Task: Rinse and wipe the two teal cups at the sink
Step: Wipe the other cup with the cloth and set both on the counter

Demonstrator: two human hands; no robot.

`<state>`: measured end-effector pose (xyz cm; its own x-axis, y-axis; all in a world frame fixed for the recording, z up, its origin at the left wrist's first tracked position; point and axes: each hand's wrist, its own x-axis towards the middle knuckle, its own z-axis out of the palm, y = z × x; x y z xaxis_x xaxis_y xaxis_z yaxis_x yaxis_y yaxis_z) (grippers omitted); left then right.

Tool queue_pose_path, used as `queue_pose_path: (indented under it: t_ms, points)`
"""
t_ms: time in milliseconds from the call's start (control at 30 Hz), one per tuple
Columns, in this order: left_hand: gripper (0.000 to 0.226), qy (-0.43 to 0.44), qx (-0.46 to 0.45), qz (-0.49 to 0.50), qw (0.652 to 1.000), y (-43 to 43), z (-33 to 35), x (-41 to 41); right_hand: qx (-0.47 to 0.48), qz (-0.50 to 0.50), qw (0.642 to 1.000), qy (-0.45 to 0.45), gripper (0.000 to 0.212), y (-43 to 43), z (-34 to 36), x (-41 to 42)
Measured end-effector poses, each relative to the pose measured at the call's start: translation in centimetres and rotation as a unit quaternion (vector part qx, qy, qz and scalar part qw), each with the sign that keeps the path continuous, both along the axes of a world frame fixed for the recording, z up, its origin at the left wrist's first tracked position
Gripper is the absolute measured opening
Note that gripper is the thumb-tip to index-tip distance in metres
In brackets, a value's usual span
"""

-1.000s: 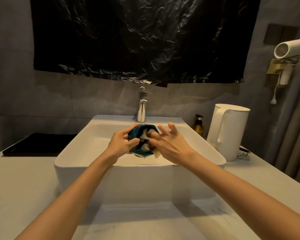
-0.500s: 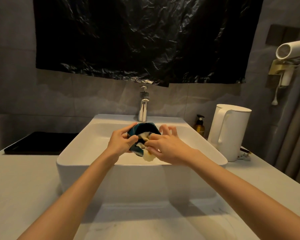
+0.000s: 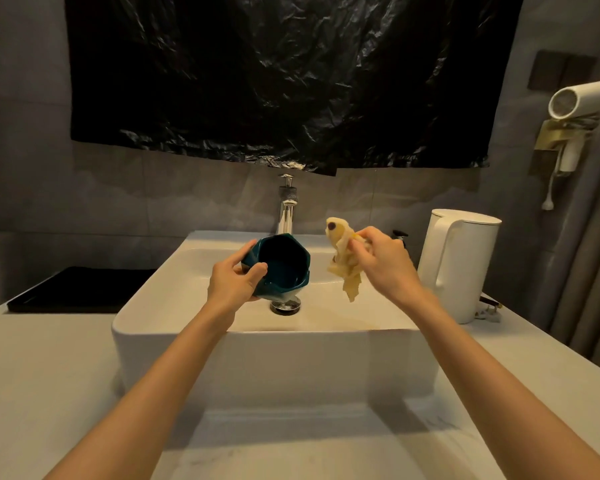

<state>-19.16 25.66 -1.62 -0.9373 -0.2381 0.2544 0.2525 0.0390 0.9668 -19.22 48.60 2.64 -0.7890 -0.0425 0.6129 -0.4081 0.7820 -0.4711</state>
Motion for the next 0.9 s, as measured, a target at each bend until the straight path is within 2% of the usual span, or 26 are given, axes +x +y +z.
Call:
queue_pose_path:
  t_ms: [100, 167, 267, 333, 433, 500, 567, 633, 733, 800, 867, 900]
  points:
    - [0.051, 0.012, -0.031, 0.010, 0.999, 0.1, -0.1, -0.1, 0.058, -0.056, 0.997, -0.007, 0.031, -0.4, 0.4, -0.3]
    - [0.052, 0.015, -0.046, 0.010, 0.999, 0.2, -0.2, -0.1, 0.049, -0.051, 0.997, 0.001, 0.024, -0.9, 0.8, -0.4]
    - [0.052, 0.015, -0.046, 0.005, 0.999, 0.4, -0.1, -0.1, -0.076, 0.014, 0.997, 0.009, 0.018, -1.9, 1.0, -1.1]
    - [0.051, 0.016, -0.046, 0.003, 0.999, 0.4, -0.1, -0.1, -0.162, 0.084, 0.982, -0.046, 0.017, -3.3, 0.4, -1.5]
    - [0.051, 0.016, -0.048, 0.020, 0.999, 0.3, -0.3, -0.2, -0.191, 0.200, 0.945, -0.174, 0.018, -5.7, -1.3, -1.1]
    - [0.050, 0.018, -0.056, 0.040, 0.997, 0.2, -0.4, -0.3, -0.192, 0.208, 0.939, -0.195, 0.024, -6.5, -2.3, -1.1]
    - [0.050, 0.026, -0.057, 0.038, 0.997, 0.2, -0.4, -0.2, -0.257, 0.168, 0.940, -0.148, 0.011, -6.7, -3.0, -1.8]
    - [0.051, 0.043, -0.077, 0.030, 0.996, 0.4, -0.3, 0.0, -0.286, 0.128, 0.943, -0.110, 0.028, -6.7, -3.2, -2.7]
    - [0.054, 0.068, -0.131, 0.032, 0.989, 0.6, -0.3, 0.2, -0.264, 0.114, 0.948, -0.138, 0.038, -7.0, -3.0, -4.1]
    - [0.055, 0.071, -0.157, 0.035, 0.984, 0.5, -0.3, 0.2, -0.179, 0.121, 0.965, -0.149, 0.029, -6.9, -2.6, -4.8]
    - [0.055, 0.069, -0.168, 0.034, 0.983, 0.6, -0.3, 0.2, -0.098, 0.097, 0.984, -0.114, 0.019, -7.0, -2.6, -5.1]
    - [0.054, 0.068, -0.167, 0.035, 0.983, 0.6, -0.4, 0.2, -0.086, 0.078, 0.989, -0.095, 0.017, -7.1, -2.7, -5.1]
